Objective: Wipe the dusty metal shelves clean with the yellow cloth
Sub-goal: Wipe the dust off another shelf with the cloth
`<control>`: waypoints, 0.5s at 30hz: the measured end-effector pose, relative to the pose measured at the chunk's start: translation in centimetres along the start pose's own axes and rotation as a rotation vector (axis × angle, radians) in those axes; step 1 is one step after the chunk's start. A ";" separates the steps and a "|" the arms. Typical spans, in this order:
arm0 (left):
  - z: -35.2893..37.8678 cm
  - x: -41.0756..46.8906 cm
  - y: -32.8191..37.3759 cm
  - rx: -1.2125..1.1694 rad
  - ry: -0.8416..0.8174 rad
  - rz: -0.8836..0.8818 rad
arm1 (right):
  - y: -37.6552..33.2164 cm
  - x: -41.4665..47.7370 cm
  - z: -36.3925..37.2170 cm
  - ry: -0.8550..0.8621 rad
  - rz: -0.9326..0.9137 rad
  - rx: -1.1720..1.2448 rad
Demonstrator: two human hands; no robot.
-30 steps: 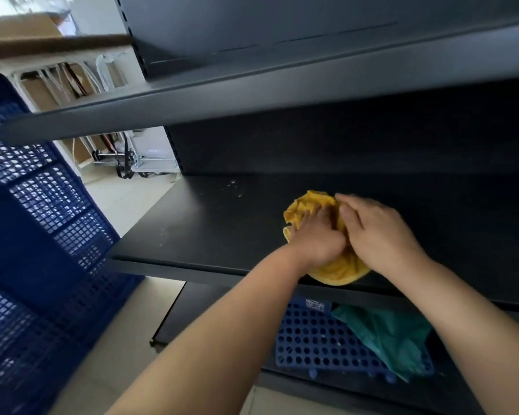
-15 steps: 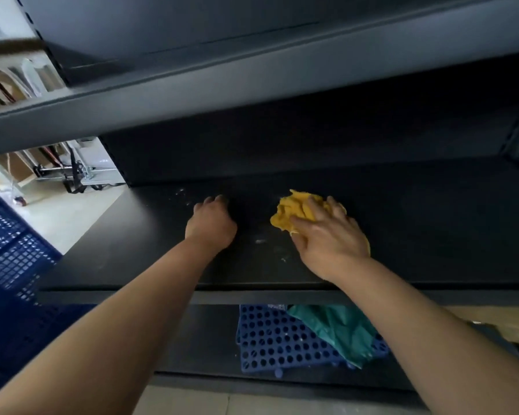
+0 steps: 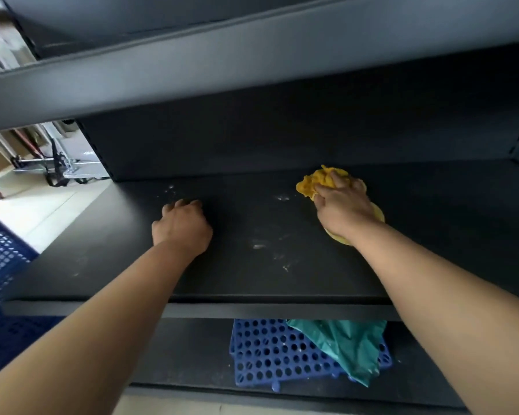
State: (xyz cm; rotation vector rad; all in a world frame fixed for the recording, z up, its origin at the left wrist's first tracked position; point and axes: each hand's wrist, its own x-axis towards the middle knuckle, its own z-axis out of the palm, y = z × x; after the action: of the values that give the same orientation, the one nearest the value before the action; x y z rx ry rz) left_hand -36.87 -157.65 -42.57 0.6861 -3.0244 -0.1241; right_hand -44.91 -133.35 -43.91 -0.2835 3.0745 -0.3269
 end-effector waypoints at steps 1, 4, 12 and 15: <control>0.0 0.0 -0.8 -0.001 0.002 -0.009 | -0.9 1.0 0.0 -0.002 -0.029 0.021; -0.2 -0.1 -2.5 -0.023 -0.029 -0.012 | -3.5 3.2 0.3 -0.031 -0.145 0.081; -0.7 -0.1 -2.1 0.008 -0.038 -0.023 | -7.3 0.1 1.9 -0.102 -0.516 0.182; -0.9 -0.3 -2.3 0.012 -0.025 -0.003 | -8.2 -4.5 2.1 -0.082 -0.722 0.218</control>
State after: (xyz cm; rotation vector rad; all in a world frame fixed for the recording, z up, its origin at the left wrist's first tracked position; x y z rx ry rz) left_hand -35.56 -159.68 -41.92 0.6957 -3.0505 -0.1154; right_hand -38.88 -140.79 -44.17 -1.3452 2.7003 -0.6350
